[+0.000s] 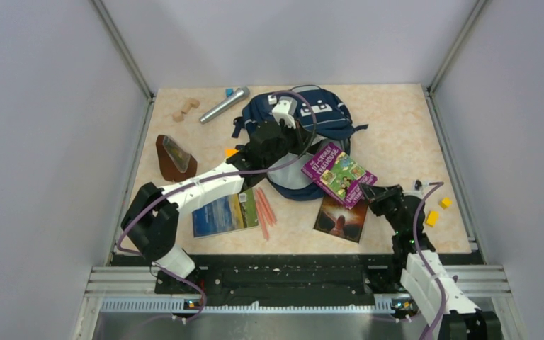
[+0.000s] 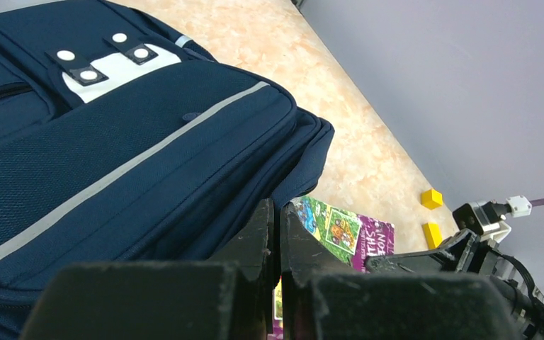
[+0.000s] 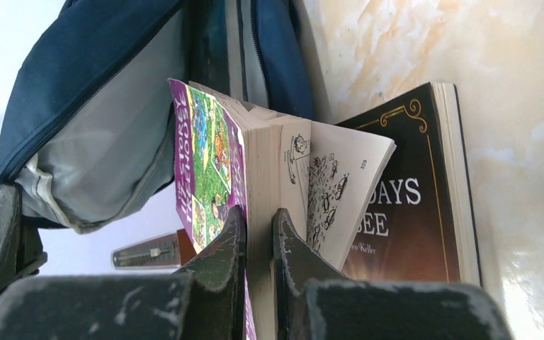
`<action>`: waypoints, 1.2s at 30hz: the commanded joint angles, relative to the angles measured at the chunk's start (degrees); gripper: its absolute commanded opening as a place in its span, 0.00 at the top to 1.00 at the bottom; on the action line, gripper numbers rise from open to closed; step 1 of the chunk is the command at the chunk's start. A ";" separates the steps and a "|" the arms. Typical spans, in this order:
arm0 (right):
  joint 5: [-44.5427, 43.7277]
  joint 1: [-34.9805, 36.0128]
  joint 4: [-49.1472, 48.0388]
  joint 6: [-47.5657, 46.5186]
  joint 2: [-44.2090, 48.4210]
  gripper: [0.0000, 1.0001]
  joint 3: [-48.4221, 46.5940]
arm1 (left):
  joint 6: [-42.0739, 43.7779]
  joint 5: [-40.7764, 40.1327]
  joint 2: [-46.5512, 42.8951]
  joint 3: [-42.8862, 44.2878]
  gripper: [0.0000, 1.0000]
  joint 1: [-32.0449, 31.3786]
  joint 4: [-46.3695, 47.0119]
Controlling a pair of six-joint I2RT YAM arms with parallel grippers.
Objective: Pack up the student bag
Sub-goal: Place the book in the student bag.
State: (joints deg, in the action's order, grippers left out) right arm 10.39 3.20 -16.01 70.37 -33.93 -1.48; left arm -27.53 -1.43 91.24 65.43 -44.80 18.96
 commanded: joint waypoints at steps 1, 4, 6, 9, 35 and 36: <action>-7.56 3.25 -14.44 2.84 -4.25 1.00 -2.21 | -0.51 1.11 -4.36 0.25 1.00 -1.51 8.64; -12.14 5.77 -17.78 2.23 -8.53 1.00 -3.29 | -0.46 1.17 -4.49 0.04 1.00 -1.69 8.64; -14.69 7.52 -20.59 2.14 -12.03 1.00 -4.04 | -0.47 1.12 -4.66 -0.23 1.00 -1.74 8.64; -17.41 9.98 -25.63 2.42 -18.50 1.00 -5.55 | -0.51 1.17 -5.05 -0.60 1.00 -1.85 8.64; -35.40 21.59 -45.72 1.26 -56.68 1.00 -26.18 | -1.95 6.59 -5.64 -3.46 1.00 -2.49 9.08; -35.62 21.71 -45.28 0.54 -57.22 1.00 -27.00 | -1.73 6.55 -5.70 -3.47 1.00 -2.49 9.08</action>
State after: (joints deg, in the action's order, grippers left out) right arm -19.94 23.73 -51.37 71.11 -89.23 -22.98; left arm -27.40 0.84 89.58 61.39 -45.80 19.66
